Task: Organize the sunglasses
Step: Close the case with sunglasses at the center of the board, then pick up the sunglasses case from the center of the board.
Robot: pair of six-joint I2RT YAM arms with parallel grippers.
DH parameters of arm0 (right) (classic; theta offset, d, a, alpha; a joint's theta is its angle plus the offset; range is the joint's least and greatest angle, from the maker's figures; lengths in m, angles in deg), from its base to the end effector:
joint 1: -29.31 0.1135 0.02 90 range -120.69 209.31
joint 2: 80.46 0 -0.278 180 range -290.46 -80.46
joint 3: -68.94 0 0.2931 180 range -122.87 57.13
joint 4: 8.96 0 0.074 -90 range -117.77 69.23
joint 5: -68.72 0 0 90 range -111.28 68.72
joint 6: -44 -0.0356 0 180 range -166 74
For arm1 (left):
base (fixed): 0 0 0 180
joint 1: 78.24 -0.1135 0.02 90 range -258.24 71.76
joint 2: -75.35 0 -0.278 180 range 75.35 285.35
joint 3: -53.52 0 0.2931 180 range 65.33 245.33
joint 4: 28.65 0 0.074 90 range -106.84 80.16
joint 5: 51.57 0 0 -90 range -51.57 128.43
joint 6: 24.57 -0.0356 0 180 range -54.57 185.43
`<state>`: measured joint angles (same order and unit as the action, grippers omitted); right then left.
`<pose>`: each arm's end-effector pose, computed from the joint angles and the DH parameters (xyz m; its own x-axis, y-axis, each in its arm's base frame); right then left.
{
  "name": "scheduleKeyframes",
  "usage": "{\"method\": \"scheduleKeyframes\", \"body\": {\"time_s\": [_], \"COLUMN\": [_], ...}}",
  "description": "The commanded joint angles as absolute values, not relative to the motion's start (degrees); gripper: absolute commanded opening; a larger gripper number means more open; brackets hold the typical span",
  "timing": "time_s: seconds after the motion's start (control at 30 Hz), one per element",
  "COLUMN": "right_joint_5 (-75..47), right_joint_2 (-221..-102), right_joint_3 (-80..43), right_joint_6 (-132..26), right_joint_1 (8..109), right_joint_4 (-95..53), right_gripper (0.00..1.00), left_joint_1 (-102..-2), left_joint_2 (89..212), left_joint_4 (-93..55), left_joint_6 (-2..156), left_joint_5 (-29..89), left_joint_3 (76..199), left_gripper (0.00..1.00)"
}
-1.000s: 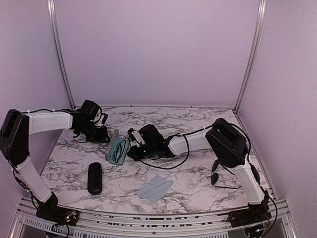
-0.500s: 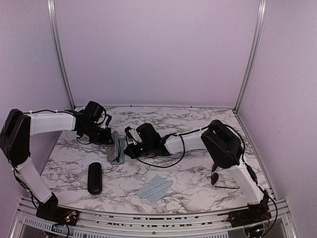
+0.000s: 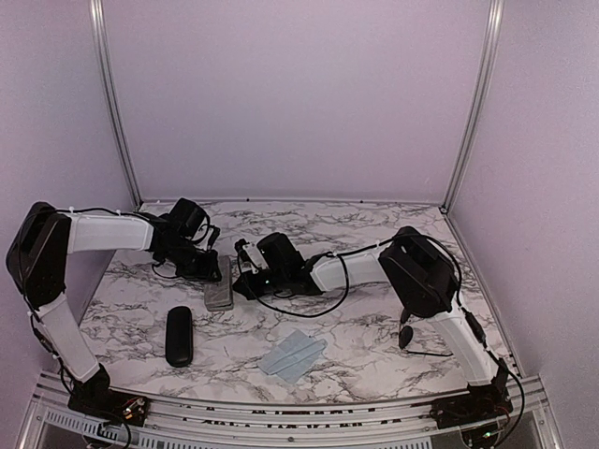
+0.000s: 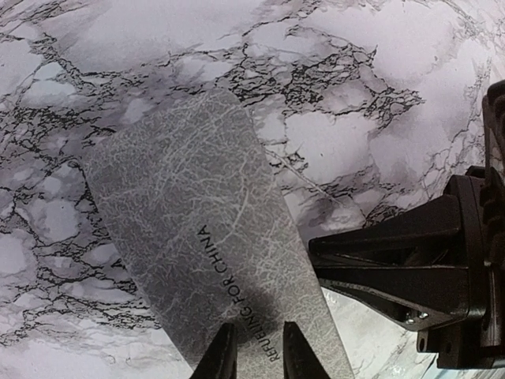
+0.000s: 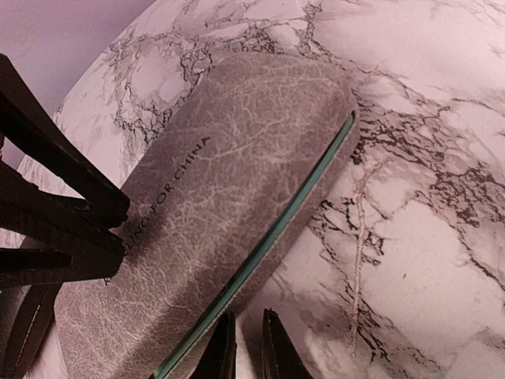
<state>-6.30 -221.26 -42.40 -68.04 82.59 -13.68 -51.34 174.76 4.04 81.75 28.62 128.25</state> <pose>0.3396 0.4707 0.0842 -0.6499 -0.2650 -0.7123 -0.7102 0.5455 0.4450 0.3456 -0.1821 0.1735 -0.8691 0.1304 -0.4772 0.2954 0.9105 -0.2892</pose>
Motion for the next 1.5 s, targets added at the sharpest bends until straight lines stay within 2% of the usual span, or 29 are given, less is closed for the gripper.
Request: {"method": "scheduleKeyframes", "body": {"time_s": [0.0,0.17,0.37,0.57,0.87,1.17,1.47], "right_joint_5": [-4.9,-4.5,-3.0,-0.9,0.0,-1.0,0.0], "right_joint_2": [-221.7,-217.0,-209.5,-209.1,-218.2,-218.7,-221.2], "right_joint_3": [-42.0,-40.2,-36.9,-39.1,-42.8,-33.1,-30.3], "right_joint_6": [-67.9,-67.5,-67.5,-68.4,-69.2,-71.1,-73.6], "right_joint_1": [82.9,82.8,83.0,83.9,84.3,83.3,83.5], "right_joint_4": [-15.3,-15.5,-14.5,-14.3,-15.6,-11.6,-7.3], "right_gripper": [0.13,0.15,0.24,0.28,0.13,0.12,0.12], "left_joint_1": [-51.0,-50.8,-50.9,-50.9,-50.9,-50.9,-50.8], "left_joint_2": [173.5,170.6,167.0,167.2,166.0,167.1,166.2], "left_joint_4": [4.3,5.9,6.0,4.6,4.1,3.6,3.6], "left_joint_6": [82.0,81.8,82.3,82.5,82.4,82.4,82.5], "left_joint_5": [29.3,31.9,35.6,35.6,36.3,36.2,35.4], "left_joint_3": [129.2,129.6,127.5,125.1,122.9,122.9,122.6], "left_gripper": [0.21,0.21,0.21,0.21,0.21,0.21,0.21]}}
